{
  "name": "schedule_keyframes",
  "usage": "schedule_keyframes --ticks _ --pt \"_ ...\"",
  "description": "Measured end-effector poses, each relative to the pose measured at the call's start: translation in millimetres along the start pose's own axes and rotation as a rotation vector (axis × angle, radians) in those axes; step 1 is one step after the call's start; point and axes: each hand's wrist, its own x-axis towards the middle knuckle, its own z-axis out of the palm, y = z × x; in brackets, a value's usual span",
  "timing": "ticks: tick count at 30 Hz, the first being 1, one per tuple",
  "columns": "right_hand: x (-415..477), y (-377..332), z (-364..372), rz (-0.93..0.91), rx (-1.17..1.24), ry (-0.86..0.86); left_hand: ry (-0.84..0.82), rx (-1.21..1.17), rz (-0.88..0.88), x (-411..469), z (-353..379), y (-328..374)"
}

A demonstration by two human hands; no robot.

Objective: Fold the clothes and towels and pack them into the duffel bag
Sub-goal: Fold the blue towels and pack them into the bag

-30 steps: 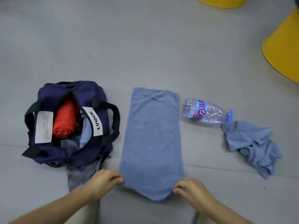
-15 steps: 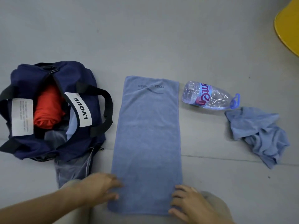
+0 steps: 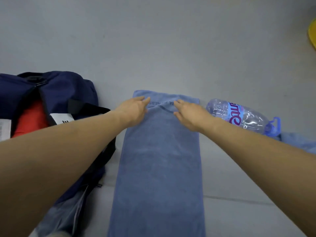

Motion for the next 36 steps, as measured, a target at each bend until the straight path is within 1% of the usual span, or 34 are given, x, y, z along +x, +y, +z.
schedule_keyframes --ticks 3,4,7,12,15,18,19,21,22,24,27,29,30,32,36 --pt "21.9 2.3 22.6 0.175 0.138 -0.108 -0.066 0.042 0.000 13.8 17.7 -0.1" --pt "22.7 3.6 34.2 0.207 0.148 -0.121 -0.100 0.059 -0.001 14.6 25.6 -2.7" --pt "13.5 6.3 56.6 0.208 0.020 -0.111 -0.175 0.118 -0.018 12.5 47.0 -16.6" --pt "-9.7 3.4 72.2 0.125 -0.054 -0.032 -0.136 0.126 0.025 6.0 66.4 -23.5" --pt "4.0 15.7 67.2 0.159 -0.012 -0.051 -0.120 0.157 0.012 13.2 61.8 -32.6" --pt "32.3 27.8 48.1 0.234 0.033 -0.075 -0.021 0.174 -0.054 25.7 51.0 -32.2" --pt "37.7 28.0 42.6 0.241 0.043 -0.058 0.020 0.169 -0.058 25.1 50.4 -29.4" --pt "33.3 20.5 39.2 0.199 0.086 0.027 0.083 0.133 -0.001 8.9 56.8 -21.0" --pt "22.5 14.3 39.0 0.162 0.115 0.063 0.108 0.116 0.055 -7.0 62.8 -17.0" --pt "-16.4 0.3 42.4 0.044 0.131 0.067 0.155 0.084 0.217 -52.6 77.7 -8.8" --pt "-113.8 -9.0 71.6 -0.257 0.008 0.004 0.112 0.118 0.491 -143.6 102.0 -1.9" --pt "-182.9 -8.3 99.2 -0.391 -0.045 0.007 0.092 0.120 0.582 -204.9 113.0 -0.1" --pt "-220.2 -10.7 114.7 -0.421 -0.055 0.010 0.095 0.112 0.606 -238.5 117.7 2.0" --pt "-268.5 -11.3 139.9 -0.423 -0.050 -0.005 0.092 0.086 0.609 -276.5 129.4 3.1" --pt "-332.6 -29.0 174.0 -0.397 -0.021 -0.171 -0.077 0.011 0.537 -325.6 163.5 13.0"
